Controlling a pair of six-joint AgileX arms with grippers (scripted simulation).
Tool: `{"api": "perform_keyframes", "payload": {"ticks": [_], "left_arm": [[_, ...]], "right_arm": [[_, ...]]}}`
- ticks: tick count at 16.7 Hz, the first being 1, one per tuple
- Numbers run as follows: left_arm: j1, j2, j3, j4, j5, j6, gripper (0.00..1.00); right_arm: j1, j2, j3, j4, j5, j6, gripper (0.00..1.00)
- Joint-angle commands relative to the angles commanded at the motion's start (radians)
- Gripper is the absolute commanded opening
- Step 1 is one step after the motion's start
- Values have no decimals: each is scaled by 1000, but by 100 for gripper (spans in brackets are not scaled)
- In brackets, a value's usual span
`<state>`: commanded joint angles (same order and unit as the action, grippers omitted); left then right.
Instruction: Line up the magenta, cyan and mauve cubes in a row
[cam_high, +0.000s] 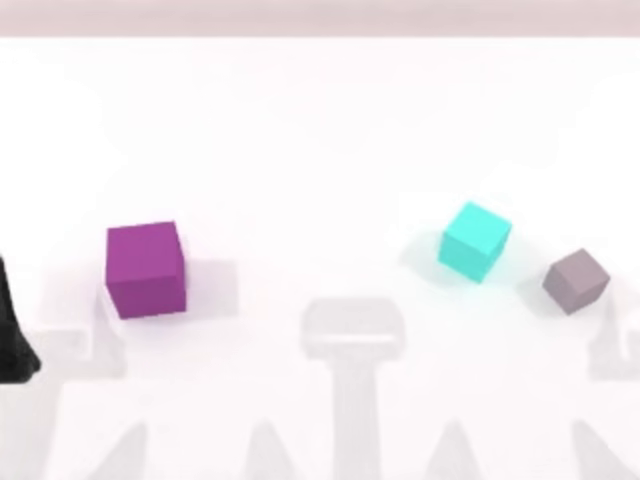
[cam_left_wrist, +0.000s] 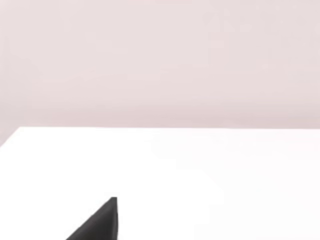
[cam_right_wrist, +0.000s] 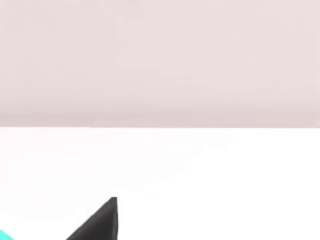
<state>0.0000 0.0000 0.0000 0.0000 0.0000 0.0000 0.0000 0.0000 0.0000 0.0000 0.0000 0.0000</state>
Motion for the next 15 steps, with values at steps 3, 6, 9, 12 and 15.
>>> {"api": "perform_keyframes", "payload": {"ticks": [3, 6, 9, 12, 15], "left_arm": [[0, 0, 0, 0, 0, 0, 100], [0, 0, 0, 0, 0, 0, 100], [0, 0, 0, 0, 0, 0, 100], [0, 0, 0, 0, 0, 0, 100], [0, 0, 0, 0, 0, 0, 100]], "right_arm": [[1, 10, 10, -7, 0, -2, 100], [14, 104, 101, -69, 1, -18, 100], [40, 292, 265, -186, 1, -48, 100], [72, 563, 470, -342, -1, -86, 100], [107, 884, 689, -517, -1, -127, 100]]}}
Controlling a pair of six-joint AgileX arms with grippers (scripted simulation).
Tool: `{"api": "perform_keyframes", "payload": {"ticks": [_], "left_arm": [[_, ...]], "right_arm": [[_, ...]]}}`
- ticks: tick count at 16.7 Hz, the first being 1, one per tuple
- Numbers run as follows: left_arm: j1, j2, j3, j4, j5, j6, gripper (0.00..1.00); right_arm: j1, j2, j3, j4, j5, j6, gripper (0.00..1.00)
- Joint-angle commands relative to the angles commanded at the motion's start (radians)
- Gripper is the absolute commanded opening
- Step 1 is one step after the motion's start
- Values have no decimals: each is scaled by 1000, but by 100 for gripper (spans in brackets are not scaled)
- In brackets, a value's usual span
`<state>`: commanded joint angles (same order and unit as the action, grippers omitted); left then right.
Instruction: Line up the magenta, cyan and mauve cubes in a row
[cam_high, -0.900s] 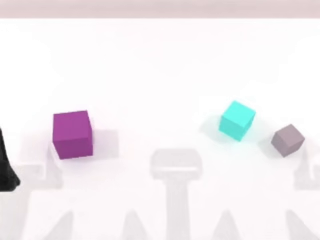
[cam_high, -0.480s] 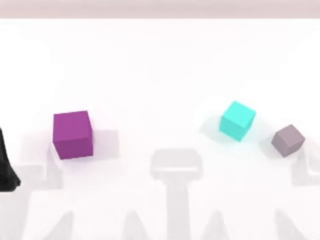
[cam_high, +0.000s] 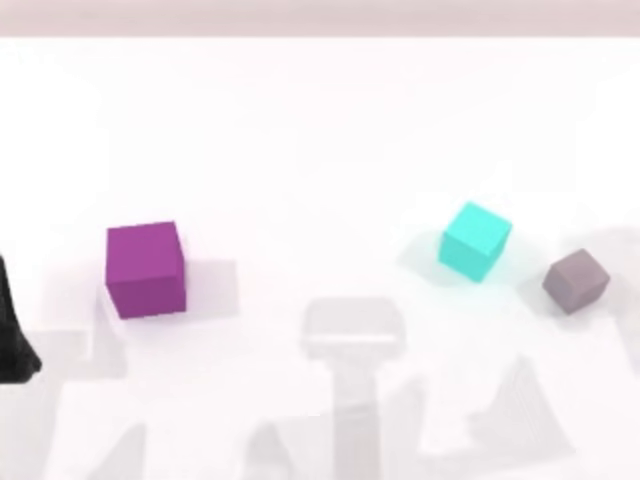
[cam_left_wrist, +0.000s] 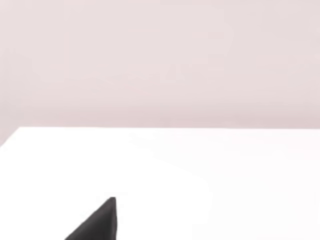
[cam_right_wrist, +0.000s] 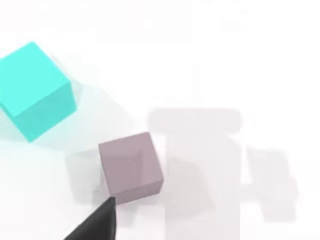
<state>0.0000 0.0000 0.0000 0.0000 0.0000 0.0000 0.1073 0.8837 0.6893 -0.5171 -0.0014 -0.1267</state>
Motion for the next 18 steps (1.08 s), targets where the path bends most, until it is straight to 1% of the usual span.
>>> {"api": "perform_keyframes", "payload": {"ticks": [5, 9, 14, 18], "left_arm": [[0, 0, 0, 0, 0, 0, 100], [0, 0, 0, 0, 0, 0, 100], [0, 0, 0, 0, 0, 0, 100], [0, 0, 0, 0, 0, 0, 100]], "right_arm": [[55, 529, 352, -282, 0, -65, 100], [90, 839, 591, -458, 1, -108, 100], [116, 1047, 774, -575, 2, -139, 100], [118, 1068, 794, -585, 3, -143, 100]]}}
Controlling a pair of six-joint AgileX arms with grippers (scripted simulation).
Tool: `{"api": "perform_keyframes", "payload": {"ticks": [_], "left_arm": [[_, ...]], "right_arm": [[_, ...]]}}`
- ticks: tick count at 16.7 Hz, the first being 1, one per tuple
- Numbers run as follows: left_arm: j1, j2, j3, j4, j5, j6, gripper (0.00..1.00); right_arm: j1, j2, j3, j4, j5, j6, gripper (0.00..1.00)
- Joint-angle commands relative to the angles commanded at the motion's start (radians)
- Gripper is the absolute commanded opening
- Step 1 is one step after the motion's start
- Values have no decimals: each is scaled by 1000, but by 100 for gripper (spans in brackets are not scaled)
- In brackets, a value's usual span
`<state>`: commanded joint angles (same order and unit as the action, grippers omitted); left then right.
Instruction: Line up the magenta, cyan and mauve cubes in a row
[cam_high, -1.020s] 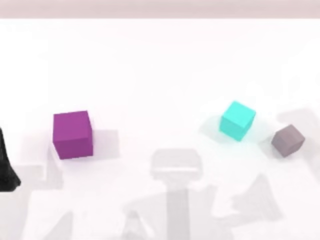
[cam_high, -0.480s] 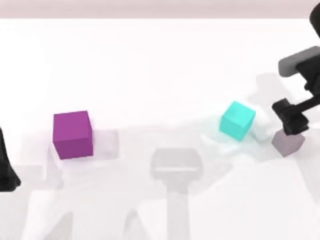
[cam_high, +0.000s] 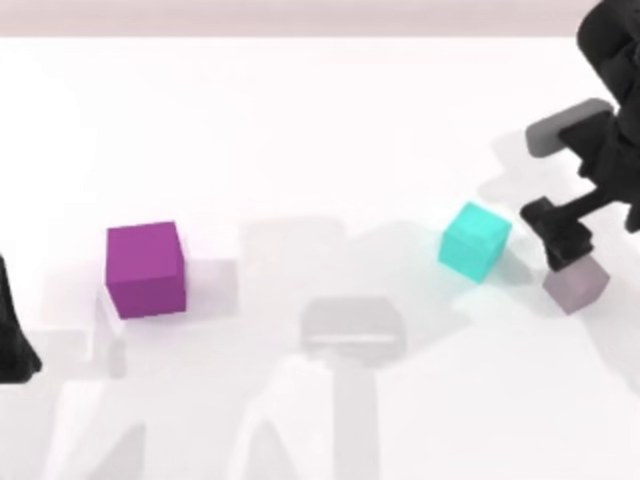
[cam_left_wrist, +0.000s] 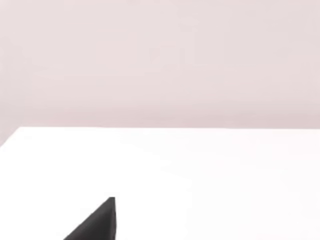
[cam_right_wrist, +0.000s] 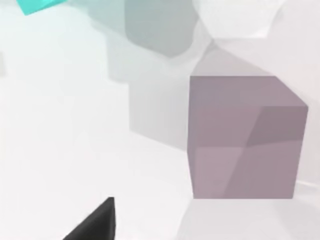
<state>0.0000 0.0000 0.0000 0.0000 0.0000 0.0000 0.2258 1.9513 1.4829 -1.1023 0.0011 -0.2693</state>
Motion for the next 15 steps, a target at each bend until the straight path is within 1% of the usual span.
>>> {"api": "perform_keyframes", "payload": {"ticks": [4, 6, 11, 15], "left_arm": [[0, 0, 0, 0, 0, 0, 100], [0, 0, 0, 0, 0, 0, 100], [0, 0, 0, 0, 0, 0, 100], [0, 0, 0, 0, 0, 0, 100]], "right_arm": [[-3, 4, -16, 18, 0, -1, 100], [-1, 28, -52, 76, 0, -1, 100], [1, 113, -172, 292, 1, 3, 100], [2, 130, -193, 323, 1, 4, 100]]}}
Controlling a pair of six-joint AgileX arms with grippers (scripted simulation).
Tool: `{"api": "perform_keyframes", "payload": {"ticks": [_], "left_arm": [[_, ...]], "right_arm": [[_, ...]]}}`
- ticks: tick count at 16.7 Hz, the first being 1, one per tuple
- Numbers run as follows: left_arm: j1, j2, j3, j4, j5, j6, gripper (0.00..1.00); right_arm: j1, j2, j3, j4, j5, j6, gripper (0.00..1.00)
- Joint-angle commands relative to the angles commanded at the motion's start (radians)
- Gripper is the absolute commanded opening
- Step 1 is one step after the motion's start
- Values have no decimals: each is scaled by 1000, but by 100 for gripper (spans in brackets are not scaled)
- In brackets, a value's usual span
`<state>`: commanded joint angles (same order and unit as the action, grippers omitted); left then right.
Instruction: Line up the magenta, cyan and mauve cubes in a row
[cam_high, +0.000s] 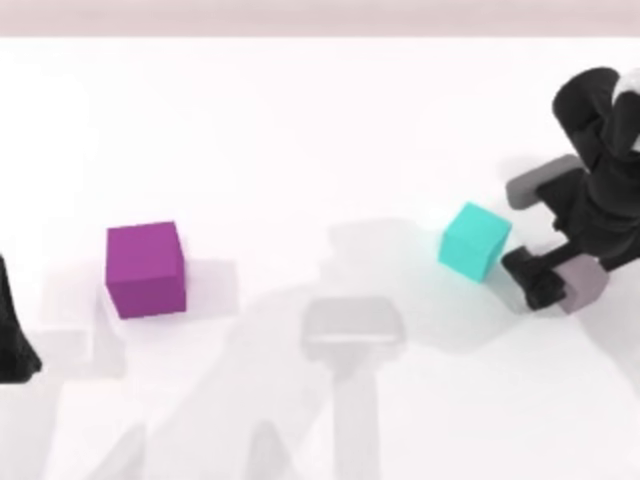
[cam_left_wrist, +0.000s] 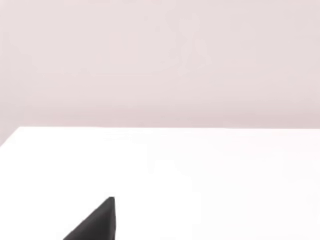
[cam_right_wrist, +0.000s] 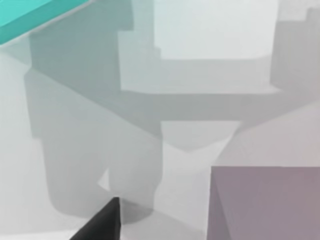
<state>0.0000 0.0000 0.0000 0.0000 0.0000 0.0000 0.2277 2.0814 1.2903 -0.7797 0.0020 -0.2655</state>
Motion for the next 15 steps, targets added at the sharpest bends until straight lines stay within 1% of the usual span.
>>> {"api": "perform_keyframes", "payload": {"ticks": [1, 14, 15], "left_arm": [[0, 0, 0, 0, 0, 0, 100], [0, 0, 0, 0, 0, 0, 100], [0, 0, 0, 0, 0, 0, 100]], "right_arm": [[0, 0, 0, 0, 0, 0, 100], [0, 0, 0, 0, 0, 0, 2], [0, 0, 0, 0, 0, 0, 0]]}}
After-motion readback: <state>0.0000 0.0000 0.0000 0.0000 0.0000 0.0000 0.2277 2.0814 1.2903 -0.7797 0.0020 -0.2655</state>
